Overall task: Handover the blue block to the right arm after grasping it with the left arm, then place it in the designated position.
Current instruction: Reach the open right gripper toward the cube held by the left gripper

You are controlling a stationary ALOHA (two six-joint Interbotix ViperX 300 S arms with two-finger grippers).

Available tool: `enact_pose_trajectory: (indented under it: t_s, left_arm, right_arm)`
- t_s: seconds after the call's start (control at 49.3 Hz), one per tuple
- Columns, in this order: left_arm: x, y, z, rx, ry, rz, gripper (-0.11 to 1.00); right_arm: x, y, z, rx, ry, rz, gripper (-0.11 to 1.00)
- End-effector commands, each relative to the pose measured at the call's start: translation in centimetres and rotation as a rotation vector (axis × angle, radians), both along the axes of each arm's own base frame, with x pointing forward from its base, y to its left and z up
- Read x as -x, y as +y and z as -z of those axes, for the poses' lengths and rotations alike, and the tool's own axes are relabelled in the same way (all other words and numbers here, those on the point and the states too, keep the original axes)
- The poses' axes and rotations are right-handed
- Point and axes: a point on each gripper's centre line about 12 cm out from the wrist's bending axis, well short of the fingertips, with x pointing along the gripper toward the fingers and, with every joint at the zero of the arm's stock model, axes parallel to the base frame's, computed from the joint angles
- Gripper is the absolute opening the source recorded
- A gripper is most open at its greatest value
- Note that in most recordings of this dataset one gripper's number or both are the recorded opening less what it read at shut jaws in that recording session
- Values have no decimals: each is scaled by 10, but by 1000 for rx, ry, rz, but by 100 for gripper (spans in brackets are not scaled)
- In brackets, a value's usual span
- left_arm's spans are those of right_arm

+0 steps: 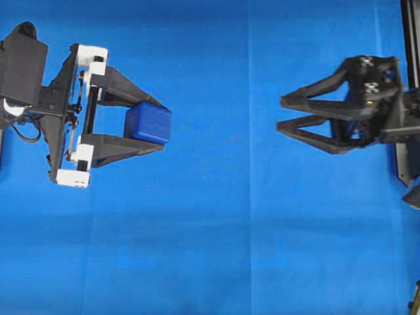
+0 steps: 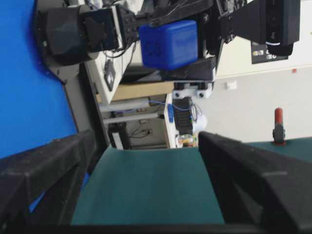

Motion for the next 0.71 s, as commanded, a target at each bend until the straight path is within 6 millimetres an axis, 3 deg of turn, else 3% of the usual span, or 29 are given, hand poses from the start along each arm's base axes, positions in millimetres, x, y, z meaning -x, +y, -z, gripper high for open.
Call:
enact_pose_trajectory:
  t_s: [0.0, 0.284, 0.689]
  left_arm:
    - [2, 1, -9, 1, -29, -3, 46]
    - [2, 1, -9, 4, -29, -3, 46]
    - [2, 1, -8, 4, -27, -3, 46]
  right_arm:
    - [-13, 2, -16, 1, -37, -14, 96]
    - [-55, 6, -28, 61, -57, -59, 96]
    - [-120, 7, -29, 70, -37, -65, 96]
